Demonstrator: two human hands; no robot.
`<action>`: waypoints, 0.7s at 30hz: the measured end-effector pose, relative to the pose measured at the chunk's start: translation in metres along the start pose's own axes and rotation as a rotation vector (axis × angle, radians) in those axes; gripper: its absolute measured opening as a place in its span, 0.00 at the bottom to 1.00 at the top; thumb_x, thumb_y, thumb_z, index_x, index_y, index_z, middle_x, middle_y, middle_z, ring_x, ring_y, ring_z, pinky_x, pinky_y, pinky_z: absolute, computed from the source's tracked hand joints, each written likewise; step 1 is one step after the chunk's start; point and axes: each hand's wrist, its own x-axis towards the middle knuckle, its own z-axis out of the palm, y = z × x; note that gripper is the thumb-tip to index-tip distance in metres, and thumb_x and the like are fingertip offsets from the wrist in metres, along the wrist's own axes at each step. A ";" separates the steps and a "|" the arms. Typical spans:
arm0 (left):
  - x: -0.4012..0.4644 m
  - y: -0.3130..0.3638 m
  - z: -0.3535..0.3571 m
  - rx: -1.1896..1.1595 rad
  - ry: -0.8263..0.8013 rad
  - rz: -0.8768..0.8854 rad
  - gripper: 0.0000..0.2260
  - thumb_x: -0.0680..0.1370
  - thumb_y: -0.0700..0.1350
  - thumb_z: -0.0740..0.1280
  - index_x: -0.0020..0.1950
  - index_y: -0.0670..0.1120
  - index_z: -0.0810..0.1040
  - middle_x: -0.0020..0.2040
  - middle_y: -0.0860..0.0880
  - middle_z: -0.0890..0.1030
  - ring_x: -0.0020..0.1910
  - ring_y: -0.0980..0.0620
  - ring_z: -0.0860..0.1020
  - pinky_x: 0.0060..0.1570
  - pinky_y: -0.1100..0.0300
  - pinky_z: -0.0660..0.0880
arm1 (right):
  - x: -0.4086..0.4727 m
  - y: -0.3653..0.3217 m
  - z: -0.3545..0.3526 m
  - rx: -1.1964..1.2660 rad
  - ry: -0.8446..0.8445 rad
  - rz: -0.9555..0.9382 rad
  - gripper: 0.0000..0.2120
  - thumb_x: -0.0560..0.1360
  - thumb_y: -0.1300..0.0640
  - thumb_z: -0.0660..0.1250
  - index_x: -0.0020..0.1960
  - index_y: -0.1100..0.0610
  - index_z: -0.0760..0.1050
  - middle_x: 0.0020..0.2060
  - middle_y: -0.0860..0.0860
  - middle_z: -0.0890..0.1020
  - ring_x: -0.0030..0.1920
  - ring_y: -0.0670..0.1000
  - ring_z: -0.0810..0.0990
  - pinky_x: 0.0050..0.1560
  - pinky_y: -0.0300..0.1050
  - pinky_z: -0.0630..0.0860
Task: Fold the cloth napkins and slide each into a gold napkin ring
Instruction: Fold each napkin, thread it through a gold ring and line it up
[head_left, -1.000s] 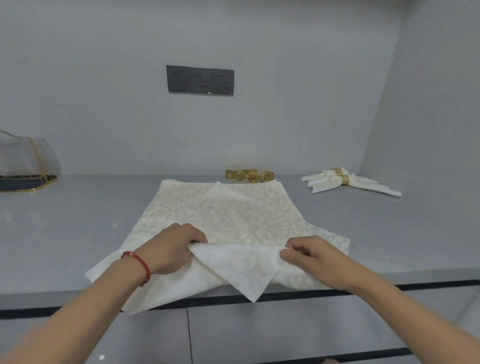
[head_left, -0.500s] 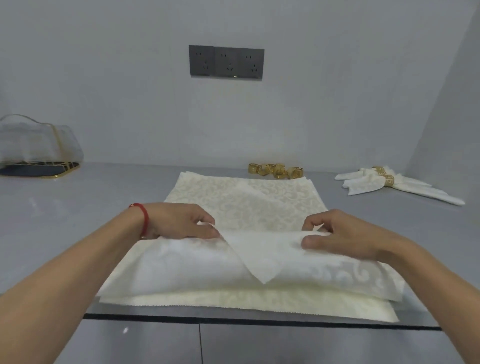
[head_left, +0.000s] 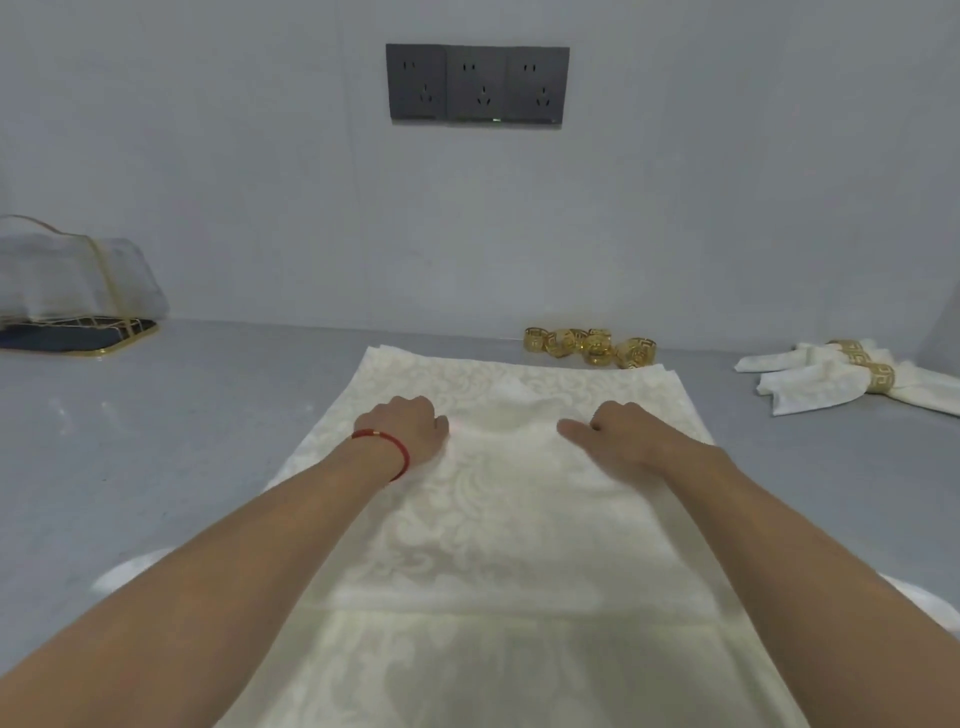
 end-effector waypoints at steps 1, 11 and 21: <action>0.002 0.000 0.006 0.030 0.054 0.003 0.17 0.81 0.55 0.55 0.49 0.44 0.77 0.45 0.47 0.77 0.42 0.45 0.76 0.43 0.56 0.71 | 0.004 -0.001 0.003 -0.064 0.029 0.018 0.25 0.80 0.31 0.52 0.39 0.50 0.69 0.40 0.48 0.75 0.41 0.53 0.76 0.48 0.51 0.72; 0.018 0.002 0.023 0.187 0.273 0.062 0.17 0.83 0.57 0.54 0.44 0.48 0.72 0.43 0.49 0.76 0.41 0.46 0.72 0.42 0.55 0.68 | 0.019 -0.009 0.013 -0.349 0.295 -0.019 0.17 0.80 0.50 0.59 0.35 0.54 0.63 0.34 0.50 0.71 0.32 0.51 0.68 0.35 0.45 0.63; 0.036 0.006 0.021 0.169 0.214 0.011 0.14 0.82 0.54 0.56 0.45 0.45 0.72 0.47 0.47 0.76 0.43 0.46 0.71 0.45 0.54 0.69 | 0.031 -0.016 0.019 -0.417 0.397 -0.038 0.11 0.82 0.50 0.58 0.45 0.55 0.71 0.41 0.50 0.75 0.41 0.55 0.74 0.39 0.47 0.65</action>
